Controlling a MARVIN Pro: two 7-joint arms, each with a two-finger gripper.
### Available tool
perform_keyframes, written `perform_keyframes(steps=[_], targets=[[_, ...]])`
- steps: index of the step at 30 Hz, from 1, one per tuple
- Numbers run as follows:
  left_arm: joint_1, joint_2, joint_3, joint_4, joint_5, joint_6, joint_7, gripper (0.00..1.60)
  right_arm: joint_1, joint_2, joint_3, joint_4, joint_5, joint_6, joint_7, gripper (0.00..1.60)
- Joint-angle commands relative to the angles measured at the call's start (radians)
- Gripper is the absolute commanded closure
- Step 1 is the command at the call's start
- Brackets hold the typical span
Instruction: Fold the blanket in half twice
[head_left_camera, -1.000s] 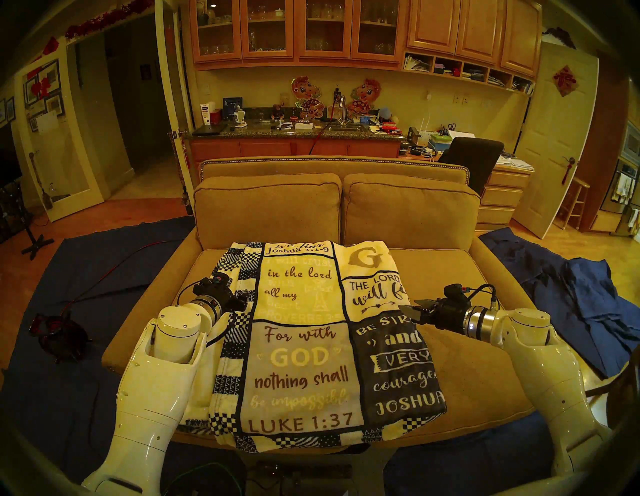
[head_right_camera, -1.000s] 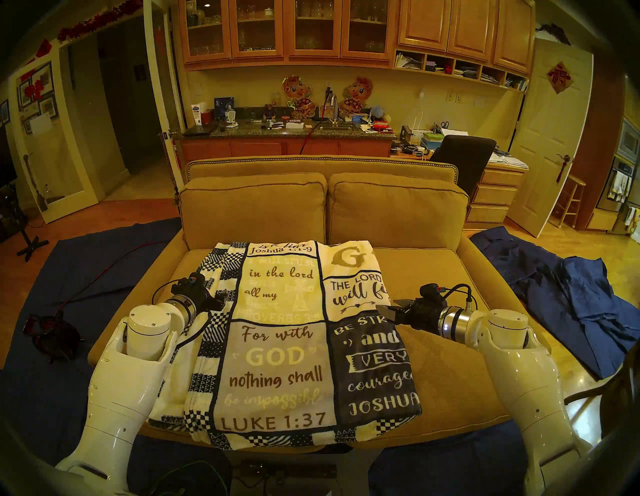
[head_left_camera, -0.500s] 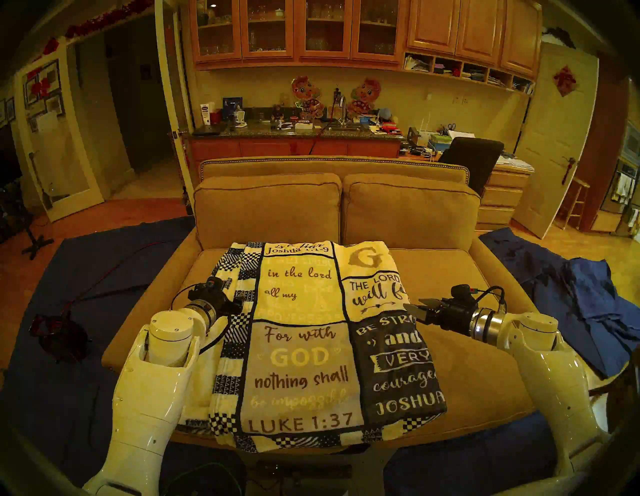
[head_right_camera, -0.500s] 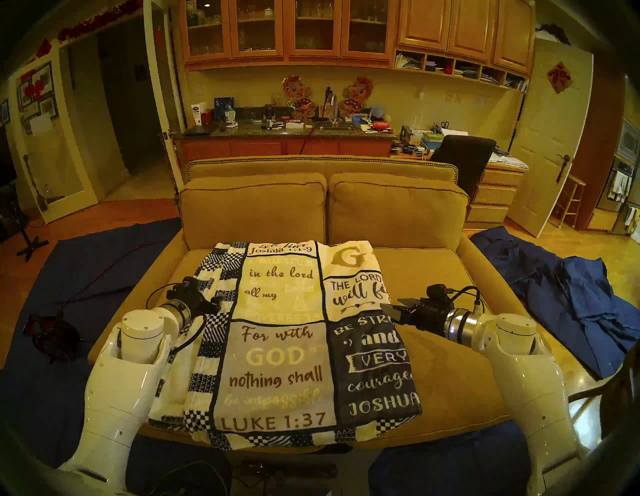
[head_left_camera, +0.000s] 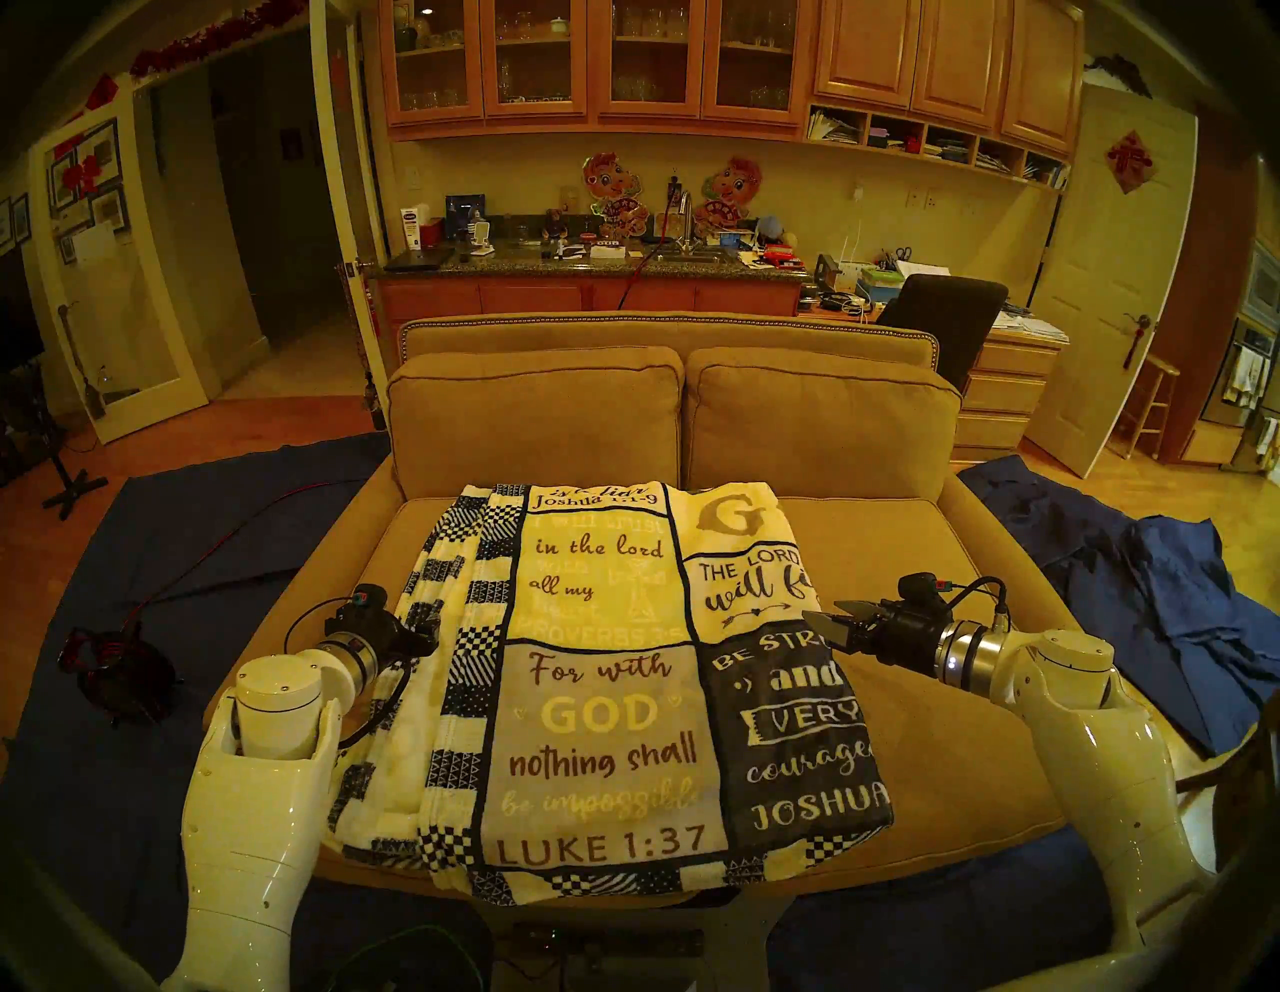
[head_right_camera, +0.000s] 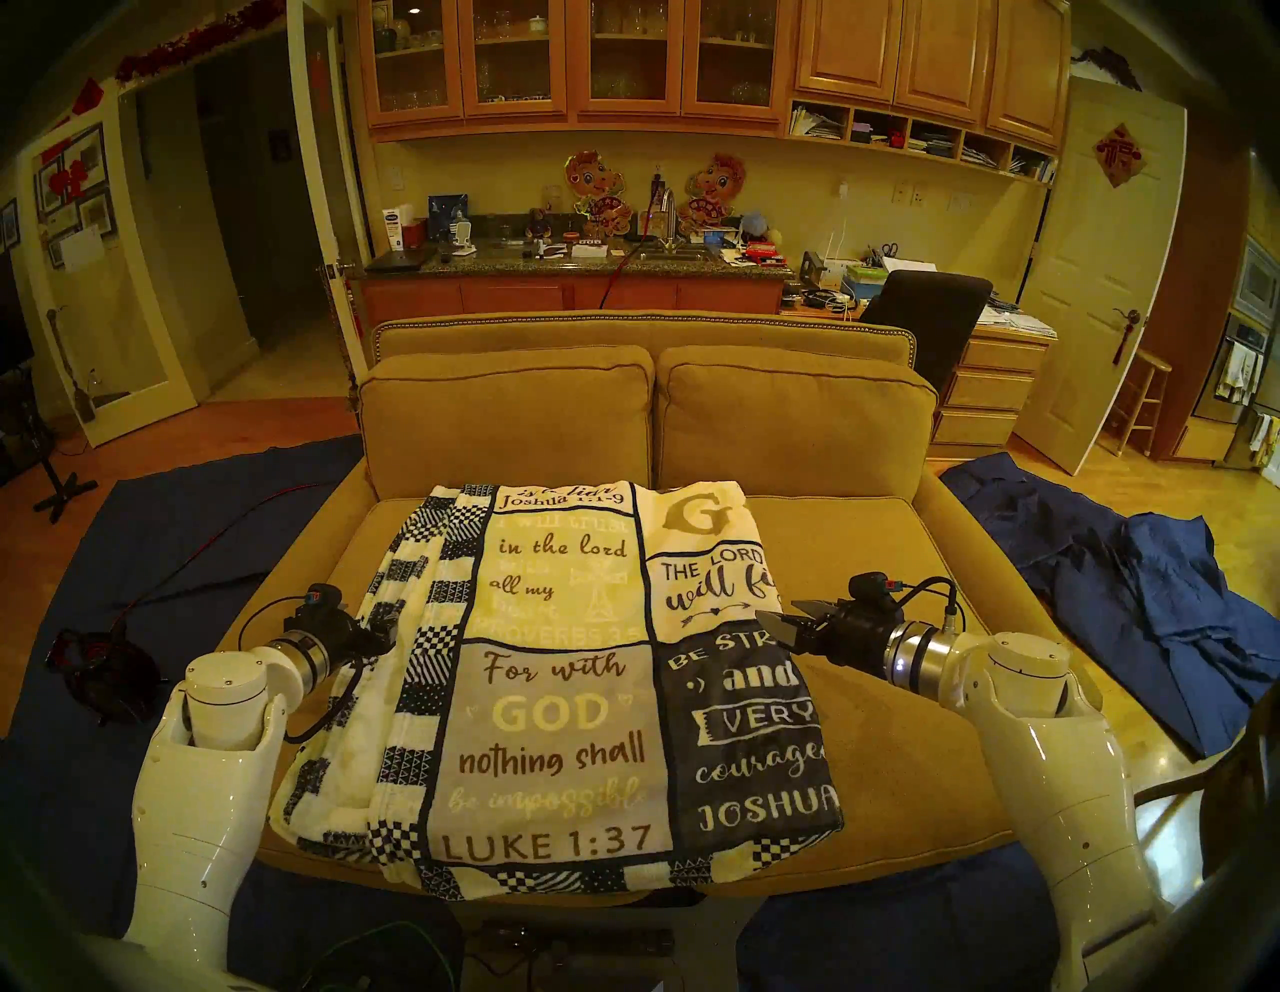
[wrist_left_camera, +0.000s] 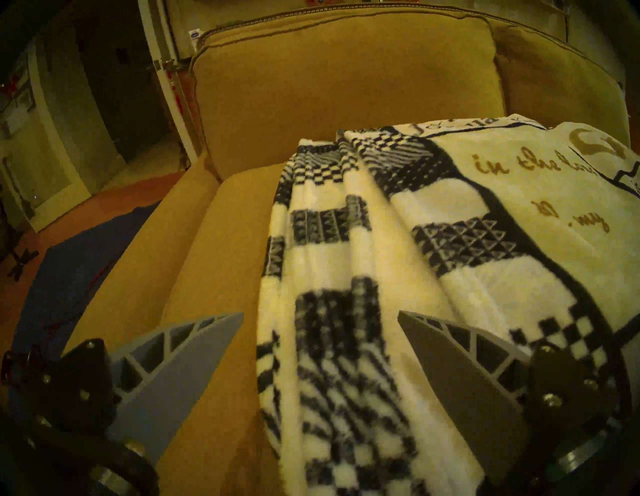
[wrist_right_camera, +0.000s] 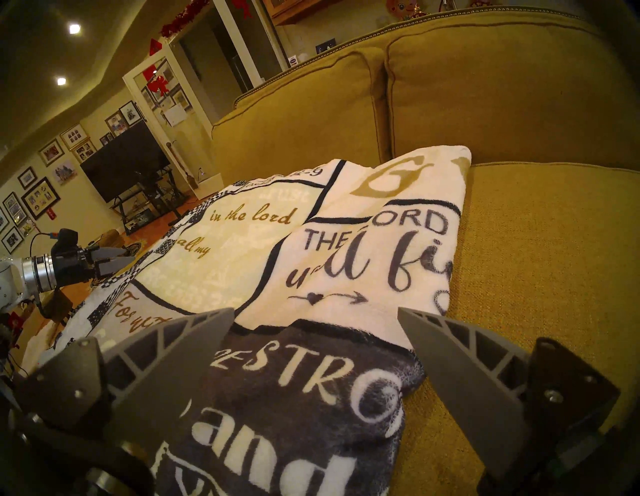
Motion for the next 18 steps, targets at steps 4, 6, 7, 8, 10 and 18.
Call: perform_keyframes(steps=[4,6,7,8,10,18], targets=[[-0.104,0.007,-0.002,0.140,-0.043,-0.037,-0.042,0.00,0.005,0.003,0.003,-0.025,0.004,0.010,-0.001,0.00],[-0.114,0.010,-0.001,0.163,-0.046,-0.055,-0.047,0.00,0.001,0.005,0.007,-0.028,0.006,0.013,-0.002,0.00],[-0.117,0.010,-0.003,0.169,-0.051,-0.062,-0.051,0.00,-0.001,0.006,0.009,-0.027,0.007,0.012,-0.001,0.00],[-0.120,0.010,-0.004,0.173,-0.049,-0.070,-0.047,0.00,-0.002,0.005,0.011,-0.026,0.008,0.013,-0.002,0.00],[-0.123,0.013,-0.009,0.175,-0.054,-0.074,-0.053,0.00,-0.004,0.006,0.014,-0.024,0.009,0.012,-0.001,0.00],[-0.143,0.007,-0.016,0.222,-0.071,-0.076,-0.062,0.00,-0.003,0.007,0.018,-0.019,0.013,0.014,0.002,0.00]])
